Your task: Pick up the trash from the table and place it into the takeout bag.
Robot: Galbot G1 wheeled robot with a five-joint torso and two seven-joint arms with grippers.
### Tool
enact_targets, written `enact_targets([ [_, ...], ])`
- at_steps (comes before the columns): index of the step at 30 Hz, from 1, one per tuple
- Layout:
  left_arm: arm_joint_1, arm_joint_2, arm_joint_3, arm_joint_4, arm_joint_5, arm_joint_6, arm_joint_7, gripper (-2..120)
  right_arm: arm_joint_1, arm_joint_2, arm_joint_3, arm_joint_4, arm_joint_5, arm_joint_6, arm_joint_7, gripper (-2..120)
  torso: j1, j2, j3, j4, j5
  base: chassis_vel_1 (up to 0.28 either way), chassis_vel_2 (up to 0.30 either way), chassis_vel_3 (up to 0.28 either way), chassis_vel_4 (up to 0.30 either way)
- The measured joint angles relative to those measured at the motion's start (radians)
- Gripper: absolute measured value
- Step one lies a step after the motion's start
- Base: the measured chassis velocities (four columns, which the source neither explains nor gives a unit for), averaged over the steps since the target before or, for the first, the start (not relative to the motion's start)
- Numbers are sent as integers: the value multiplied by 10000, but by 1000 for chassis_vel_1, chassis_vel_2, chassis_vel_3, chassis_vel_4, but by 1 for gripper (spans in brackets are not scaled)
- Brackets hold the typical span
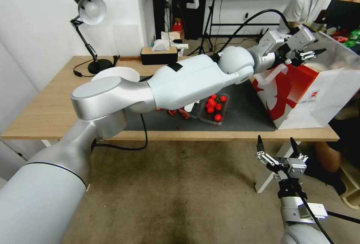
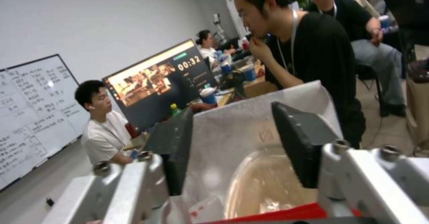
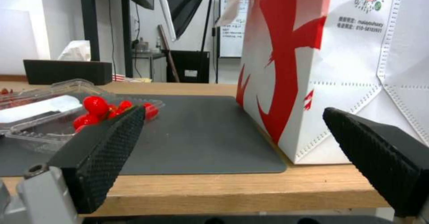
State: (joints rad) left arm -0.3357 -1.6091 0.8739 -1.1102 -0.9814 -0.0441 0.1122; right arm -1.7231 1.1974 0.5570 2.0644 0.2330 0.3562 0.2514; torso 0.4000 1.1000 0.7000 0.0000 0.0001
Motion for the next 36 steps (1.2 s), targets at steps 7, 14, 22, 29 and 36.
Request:
enact_targets([
  [7,533,6,-1070,-503,-105,5,-869,77,-10,-17,8,41,11,0,0,100,-1,0,0,1,-1,0,0,0,0],
  [14,1063,352,-2079,-1384,-190,86,-1149,97,-70,21,37,73,11,0,-4,100,-1,0,-2,-10,1,0,0,0,0],
  [22,1939,1958,-3158,-2530,-130,457,-1284,100,-671,569,500,411,-210,0,-41,100,-2,1,-1,-6,-4,0,0,0,0],
  [29,2921,3201,-3956,-3857,-148,1065,-1890,100,-617,588,440,412,-268,0,-54,100,1,0,0,6,-6,0,0,0,0],
  [36,4468,4492,-5298,-5458,-565,1617,-2391,100,-627,531,434,391,-289,0,-53,100,0,1,-1,1,-5,0,0,0,0],
])
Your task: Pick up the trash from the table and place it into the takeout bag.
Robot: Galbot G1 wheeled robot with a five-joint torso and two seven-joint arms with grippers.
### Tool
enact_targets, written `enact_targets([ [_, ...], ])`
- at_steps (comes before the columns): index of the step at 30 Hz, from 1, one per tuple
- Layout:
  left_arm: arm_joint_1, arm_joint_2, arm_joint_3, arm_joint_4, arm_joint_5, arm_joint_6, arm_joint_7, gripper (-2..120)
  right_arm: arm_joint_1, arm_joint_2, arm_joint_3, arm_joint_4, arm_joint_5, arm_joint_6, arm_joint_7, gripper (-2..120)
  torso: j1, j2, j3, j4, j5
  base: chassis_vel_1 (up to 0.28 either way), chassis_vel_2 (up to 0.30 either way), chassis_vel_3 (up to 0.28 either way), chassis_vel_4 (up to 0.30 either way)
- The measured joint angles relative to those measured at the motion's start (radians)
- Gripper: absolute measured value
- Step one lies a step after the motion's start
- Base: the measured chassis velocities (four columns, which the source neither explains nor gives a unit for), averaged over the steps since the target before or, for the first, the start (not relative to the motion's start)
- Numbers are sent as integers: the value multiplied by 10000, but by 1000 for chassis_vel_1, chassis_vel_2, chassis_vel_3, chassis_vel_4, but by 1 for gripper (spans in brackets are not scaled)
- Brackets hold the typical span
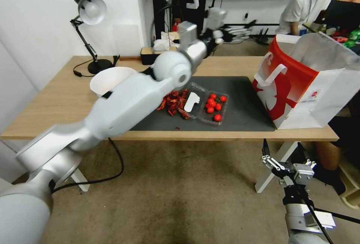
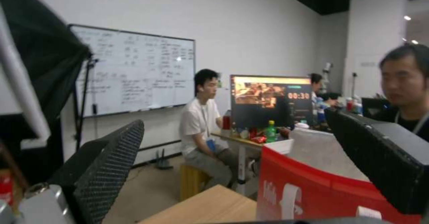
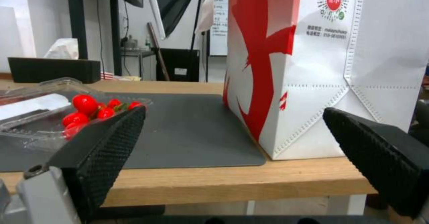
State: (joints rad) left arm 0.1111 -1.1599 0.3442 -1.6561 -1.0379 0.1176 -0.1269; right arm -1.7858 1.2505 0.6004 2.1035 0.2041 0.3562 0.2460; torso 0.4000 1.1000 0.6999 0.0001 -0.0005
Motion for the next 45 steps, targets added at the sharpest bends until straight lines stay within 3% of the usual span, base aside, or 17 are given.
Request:
enact_targets([
  [6,1690,817,-1121,-1357,-220,261,-190,100,-7,-24,-32,-8,-47,1,3,100,0,0,0,-2,1,0,0,0,0],
  [12,3938,1718,-2345,-2595,-179,296,126,100,-37,-4,-114,13,-148,2,2,100,-1,1,0,-1,2,0,0,0,0],
  [21,6787,2267,-3982,-3886,258,246,474,100,-40,41,-255,-40,-243,2,2,100,-1,1,-1,-1,5,0,0,0,0],
  [24,8420,2502,-4841,-4442,770,-118,590,100,-4,33,-395,-99,-299,2,-1,100,-1,1,-1,-2,9,0,0,0,0],
  [25,9188,2503,-5192,-4633,1026,-272,648,100,-6,46,-430,-106,-331,2,-1,100,-1,1,-1,2,1,0,0,0,0],
  [33,11421,1861,-6234,-5255,1895,-670,660,100,-92,105,-501,-89,-471,2,7,100,-2,1,0,0,5,0,0,0,0],
  [45,13577,668,-7229,-5473,4055,-1850,1041,100,-156,120,-616,-76,-559,2,7,100,-1,0,0,0,5,0,0,0,0],
])
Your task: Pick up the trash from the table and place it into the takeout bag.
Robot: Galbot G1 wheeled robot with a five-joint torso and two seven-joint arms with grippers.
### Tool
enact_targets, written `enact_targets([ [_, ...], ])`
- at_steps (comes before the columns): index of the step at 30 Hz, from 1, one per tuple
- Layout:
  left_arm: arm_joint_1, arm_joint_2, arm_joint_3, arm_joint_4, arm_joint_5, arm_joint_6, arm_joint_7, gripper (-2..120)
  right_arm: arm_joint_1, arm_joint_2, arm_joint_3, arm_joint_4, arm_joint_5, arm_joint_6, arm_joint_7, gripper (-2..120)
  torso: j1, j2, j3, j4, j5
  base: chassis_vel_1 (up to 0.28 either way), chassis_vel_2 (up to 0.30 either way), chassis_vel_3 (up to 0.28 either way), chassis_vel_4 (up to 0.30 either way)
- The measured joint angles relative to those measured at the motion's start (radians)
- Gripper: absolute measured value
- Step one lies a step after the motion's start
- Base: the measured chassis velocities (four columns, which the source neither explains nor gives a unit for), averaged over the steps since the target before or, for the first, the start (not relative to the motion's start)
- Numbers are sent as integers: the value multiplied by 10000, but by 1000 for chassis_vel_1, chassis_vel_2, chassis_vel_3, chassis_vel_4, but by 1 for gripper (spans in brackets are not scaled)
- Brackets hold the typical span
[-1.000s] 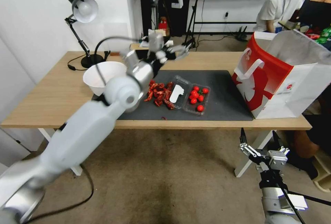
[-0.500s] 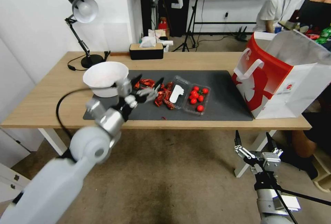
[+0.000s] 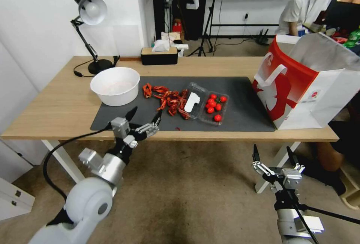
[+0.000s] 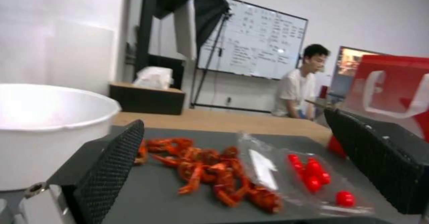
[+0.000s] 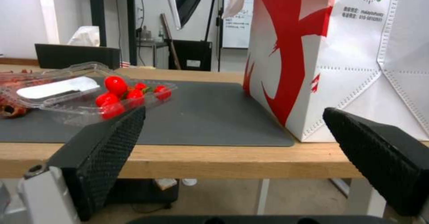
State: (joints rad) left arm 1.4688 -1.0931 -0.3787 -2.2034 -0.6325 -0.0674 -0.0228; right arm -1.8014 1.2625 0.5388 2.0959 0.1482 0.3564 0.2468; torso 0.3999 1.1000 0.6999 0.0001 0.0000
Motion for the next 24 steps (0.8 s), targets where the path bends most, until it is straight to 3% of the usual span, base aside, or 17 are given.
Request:
enact_targets([
  [5,605,-640,-554,343,1319,-763,193,100,21,14,-73,5,-29,0,0,100,1,0,0,-1,1,0,0,0,0],
  [12,1247,-1032,-1085,995,2190,-1692,377,100,24,6,-88,-5,-67,0,6,100,1,0,1,-1,-2,0,0,0,0],
  [24,1569,-1202,-1847,1619,2451,-2323,523,100,8,-52,-63,-60,-172,0,11,100,1,0,1,-1,0,0,0,0,0],
])
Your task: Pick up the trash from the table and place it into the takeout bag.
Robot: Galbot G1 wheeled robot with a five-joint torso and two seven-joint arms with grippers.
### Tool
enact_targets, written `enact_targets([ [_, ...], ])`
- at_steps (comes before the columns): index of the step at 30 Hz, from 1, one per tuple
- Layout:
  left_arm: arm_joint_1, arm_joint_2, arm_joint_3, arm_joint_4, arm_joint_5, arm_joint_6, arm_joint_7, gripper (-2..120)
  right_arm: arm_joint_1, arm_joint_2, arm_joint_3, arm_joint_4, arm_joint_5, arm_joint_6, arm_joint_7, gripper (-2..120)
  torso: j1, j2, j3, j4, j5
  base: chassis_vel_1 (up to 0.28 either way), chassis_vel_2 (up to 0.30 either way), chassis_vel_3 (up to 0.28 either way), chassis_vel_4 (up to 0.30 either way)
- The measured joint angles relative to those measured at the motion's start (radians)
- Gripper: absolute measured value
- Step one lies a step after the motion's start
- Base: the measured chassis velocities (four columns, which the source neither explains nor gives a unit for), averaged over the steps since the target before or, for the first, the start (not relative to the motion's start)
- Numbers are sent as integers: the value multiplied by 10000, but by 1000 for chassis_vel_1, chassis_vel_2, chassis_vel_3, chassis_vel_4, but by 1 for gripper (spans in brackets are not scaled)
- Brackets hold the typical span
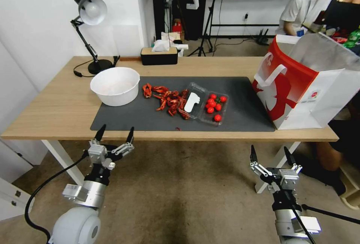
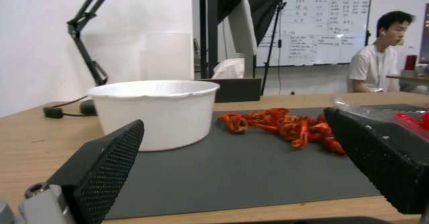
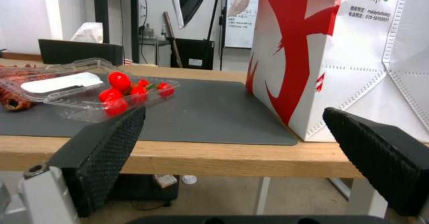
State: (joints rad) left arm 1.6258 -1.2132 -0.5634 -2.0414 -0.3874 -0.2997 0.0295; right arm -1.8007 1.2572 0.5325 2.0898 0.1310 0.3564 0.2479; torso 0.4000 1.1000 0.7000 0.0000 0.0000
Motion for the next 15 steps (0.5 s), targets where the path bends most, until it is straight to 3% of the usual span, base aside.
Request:
enact_targets([
  [15,163,-300,-95,177,66,-179,82,100,-9,44,-19,-76,-127,114,-53,100,1,0,0,0,0,0,0,0,0],
])
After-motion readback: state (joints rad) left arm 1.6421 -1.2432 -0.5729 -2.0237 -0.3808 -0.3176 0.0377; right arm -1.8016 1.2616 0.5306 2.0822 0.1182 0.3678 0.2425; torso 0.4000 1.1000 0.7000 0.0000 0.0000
